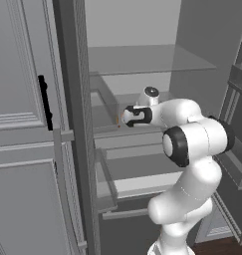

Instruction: Place one onion and one chicken drumstick in each tupperware on the nearby counter, to pack two identical lunches.

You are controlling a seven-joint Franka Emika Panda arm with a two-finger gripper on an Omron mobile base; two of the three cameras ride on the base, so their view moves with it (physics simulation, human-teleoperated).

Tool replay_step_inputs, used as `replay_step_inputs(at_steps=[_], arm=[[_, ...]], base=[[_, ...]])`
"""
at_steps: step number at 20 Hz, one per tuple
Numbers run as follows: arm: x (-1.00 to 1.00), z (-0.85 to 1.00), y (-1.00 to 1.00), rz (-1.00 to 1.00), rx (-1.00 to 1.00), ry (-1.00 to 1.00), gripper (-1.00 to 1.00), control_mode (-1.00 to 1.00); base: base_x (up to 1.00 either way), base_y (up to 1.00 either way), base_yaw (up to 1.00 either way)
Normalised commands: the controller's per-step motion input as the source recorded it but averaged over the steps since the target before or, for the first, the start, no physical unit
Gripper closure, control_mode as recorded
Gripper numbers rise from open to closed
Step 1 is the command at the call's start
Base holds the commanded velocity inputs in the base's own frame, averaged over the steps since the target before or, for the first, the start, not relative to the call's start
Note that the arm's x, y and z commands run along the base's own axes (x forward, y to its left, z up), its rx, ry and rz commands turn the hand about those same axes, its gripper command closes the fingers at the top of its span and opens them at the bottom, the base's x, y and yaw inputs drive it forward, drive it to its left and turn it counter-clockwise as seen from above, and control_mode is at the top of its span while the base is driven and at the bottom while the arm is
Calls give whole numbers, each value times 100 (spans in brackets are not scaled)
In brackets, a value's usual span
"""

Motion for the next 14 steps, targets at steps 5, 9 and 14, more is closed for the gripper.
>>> replay_step_inputs(at_steps=[5,9,14], arm=[[67,-18,18,0,0,3,-100,-100],[68,-28,8,0,0,0,-100,-100],[55,-45,0,0,0,0,-100,-100]], base=[[0,0,0],[0,0,0],[0,0,0]])
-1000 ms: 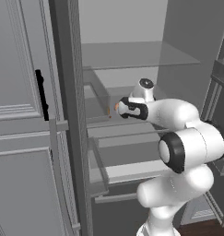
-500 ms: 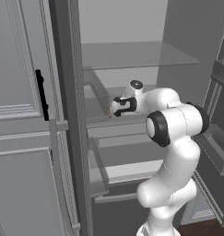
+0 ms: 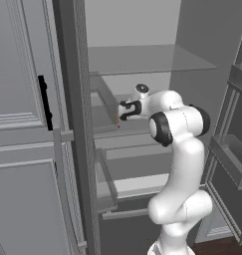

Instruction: Place one onion and one chicken drumstick in each tupperware on the nearby counter, to pack two identical lunches.

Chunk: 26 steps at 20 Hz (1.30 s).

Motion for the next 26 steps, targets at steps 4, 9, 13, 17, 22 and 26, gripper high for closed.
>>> replay_step_inputs(at_steps=[4,9,13,17,22,26], arm=[[8,-58,0,0,-2,4,100,-100],[-18,-87,5,0,-8,14,100,-100],[-86,-61,1,0,-6,0,100,-100],[-100,-52,-24,-3,-5,-15,100,-100],[-100,-10,-41,-2,-1,-23,100,-100],[-100,11,-39,0,0,-30,100,-100]], base=[[0,0,0],[0,0,0],[0,0,0],[0,0,0],[0,0,0],[0,0,0]])
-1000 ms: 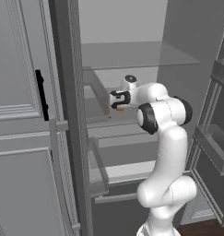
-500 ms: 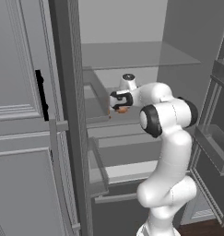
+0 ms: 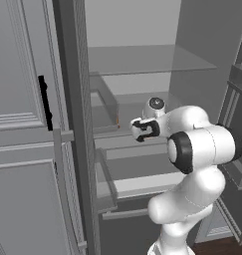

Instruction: Place one onion and one chicken drumstick in each tupperware on the nearby counter, to pack two identical lunches.

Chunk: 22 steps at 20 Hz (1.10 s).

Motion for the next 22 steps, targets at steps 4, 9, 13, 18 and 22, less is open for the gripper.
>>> replay_step_inputs(at_steps=[4,9,13,18,22], arm=[[-100,73,-19,0,3,-12,100,-100],[-100,99,-2,0,1,0,100,-100],[-100,100,0,0,0,3,100,-100],[-99,100,0,0,0,3,100,-100],[-100,78,0,0,0,3,100,-100]], base=[[0,0,0],[0,0,0],[0,0,0],[0,0,0],[0,0,0]])
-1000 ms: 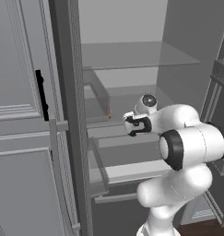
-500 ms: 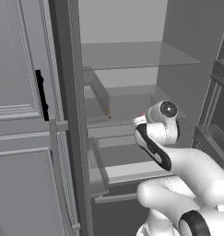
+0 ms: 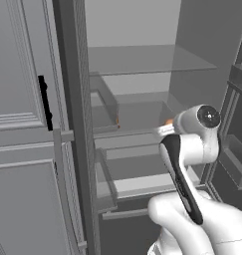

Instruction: Place one onion and one chicken drumstick in each tupperware on the nearby counter, to pack two identical lunches.

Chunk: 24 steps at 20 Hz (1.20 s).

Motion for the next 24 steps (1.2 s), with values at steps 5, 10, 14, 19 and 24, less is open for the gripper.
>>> replay_step_inputs(at_steps=[5,10,14,19,24], arm=[[-100,42,0,0,0,4,100,-100],[-20,0,0,0,0,0,100,100],[0,0,0,0,0,0,100,100],[0,0,0,0,0,0,100,100],[0,0,0,0,0,0,100,100]], base=[[0,0,0],[-80,0,0],[-100,-22,-8],[-91,-65,-38],[-35,-57,-48]])
